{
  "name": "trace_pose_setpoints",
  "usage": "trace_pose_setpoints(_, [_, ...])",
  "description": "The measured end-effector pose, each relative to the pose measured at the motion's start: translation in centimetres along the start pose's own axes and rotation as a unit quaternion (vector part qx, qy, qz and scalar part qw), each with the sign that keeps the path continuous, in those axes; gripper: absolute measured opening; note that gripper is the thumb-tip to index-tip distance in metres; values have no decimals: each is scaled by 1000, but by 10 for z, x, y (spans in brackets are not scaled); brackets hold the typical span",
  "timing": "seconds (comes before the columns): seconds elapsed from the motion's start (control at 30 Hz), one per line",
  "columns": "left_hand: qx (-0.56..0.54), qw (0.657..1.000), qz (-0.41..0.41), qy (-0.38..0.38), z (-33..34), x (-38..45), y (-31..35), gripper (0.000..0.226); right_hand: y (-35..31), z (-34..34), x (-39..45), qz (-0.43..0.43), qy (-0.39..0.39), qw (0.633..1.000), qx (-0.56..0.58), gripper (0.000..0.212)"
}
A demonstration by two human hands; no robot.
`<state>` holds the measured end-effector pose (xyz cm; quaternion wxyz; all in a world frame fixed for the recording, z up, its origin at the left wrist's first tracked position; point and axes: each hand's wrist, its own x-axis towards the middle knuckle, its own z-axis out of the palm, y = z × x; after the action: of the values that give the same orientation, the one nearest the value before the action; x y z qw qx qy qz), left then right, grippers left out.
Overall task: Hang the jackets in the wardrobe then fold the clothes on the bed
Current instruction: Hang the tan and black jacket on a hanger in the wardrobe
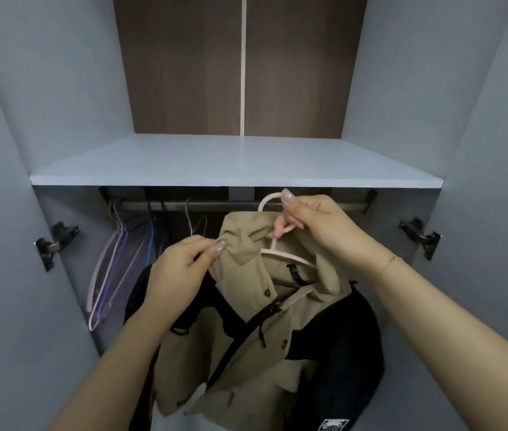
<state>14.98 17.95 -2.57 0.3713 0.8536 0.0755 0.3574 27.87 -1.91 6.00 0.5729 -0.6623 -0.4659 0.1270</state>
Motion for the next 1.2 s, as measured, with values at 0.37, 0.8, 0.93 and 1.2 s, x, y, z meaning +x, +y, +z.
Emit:
trace_pose_setpoints(0.37, [67, 979, -20, -193, 2, -79, -32, 57, 40, 59, -95, 47, 157, 961, 223, 53])
trace_pose_setpoints(0.8, [-65, 980, -90, -164, 50, -112, -20, 34, 63, 25, -166, 116, 27, 926, -359, 62])
trace_pose_setpoints(0.93, [-79, 978, -78, -176, 54, -98, -23, 34, 89, 25, -178, 34, 48, 891, -451, 46])
trace_pose_setpoints(1.2, [22, 978, 34, -203, 60, -77, -39, 40, 111, 9, -171, 392, 91, 914, 52, 45])
